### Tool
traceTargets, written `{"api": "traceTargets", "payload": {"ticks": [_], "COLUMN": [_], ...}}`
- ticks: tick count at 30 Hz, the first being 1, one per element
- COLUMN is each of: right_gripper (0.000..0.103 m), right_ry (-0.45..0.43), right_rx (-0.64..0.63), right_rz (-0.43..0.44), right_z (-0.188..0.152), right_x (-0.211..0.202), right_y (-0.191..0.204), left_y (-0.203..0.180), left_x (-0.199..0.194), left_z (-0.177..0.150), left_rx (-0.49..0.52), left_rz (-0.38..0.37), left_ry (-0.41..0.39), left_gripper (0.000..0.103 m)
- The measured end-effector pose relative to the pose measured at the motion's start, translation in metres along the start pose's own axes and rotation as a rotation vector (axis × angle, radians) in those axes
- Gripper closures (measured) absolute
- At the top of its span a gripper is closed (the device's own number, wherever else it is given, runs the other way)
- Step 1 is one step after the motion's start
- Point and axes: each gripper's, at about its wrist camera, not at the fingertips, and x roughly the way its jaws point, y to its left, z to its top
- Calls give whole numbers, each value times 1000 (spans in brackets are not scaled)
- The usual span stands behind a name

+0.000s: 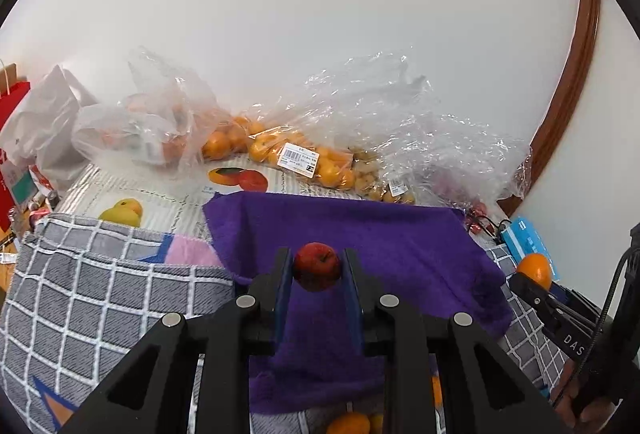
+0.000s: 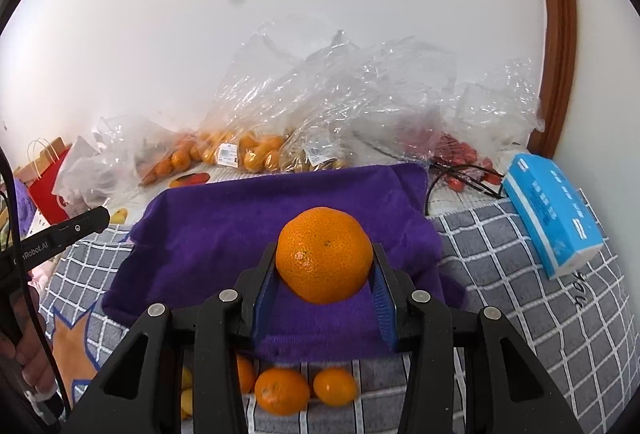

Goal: Organize fruits
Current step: 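Carry the orange and red fruit over the purple towel with both grippers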

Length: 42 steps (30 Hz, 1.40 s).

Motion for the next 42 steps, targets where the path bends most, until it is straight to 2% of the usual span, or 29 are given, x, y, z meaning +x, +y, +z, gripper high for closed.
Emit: {"api": "traceTargets", "payload": {"ticks": [4,9,15,22,31,42], "right_gripper": [60,60,60,60,60,60], "right_ry": [0,25,9,34,97,140], "right_rx": [-9,5,26,44,20,-16], "right_rz": [-1,8,-16,-34,-19,-27], "right_z": [-1,-11,-11,-14,-24,-35], "right_x": [14,32,34,43,63,74], "right_y": [3,-5,-18,-27,-17,-9], "left_y": [-4,-3,0,0,-4,-5], "left_x": [15,28,38,50,63,70], "left_z": [-8,-17,-22,-28,-36,-37], "left_rx": [33,43,39,43,46,62], "left_rz": [23,12,25,18,2,27], "left_ry": [7,32,44,84,158,184], "left_gripper": [80,80,79,79,79,79]}}
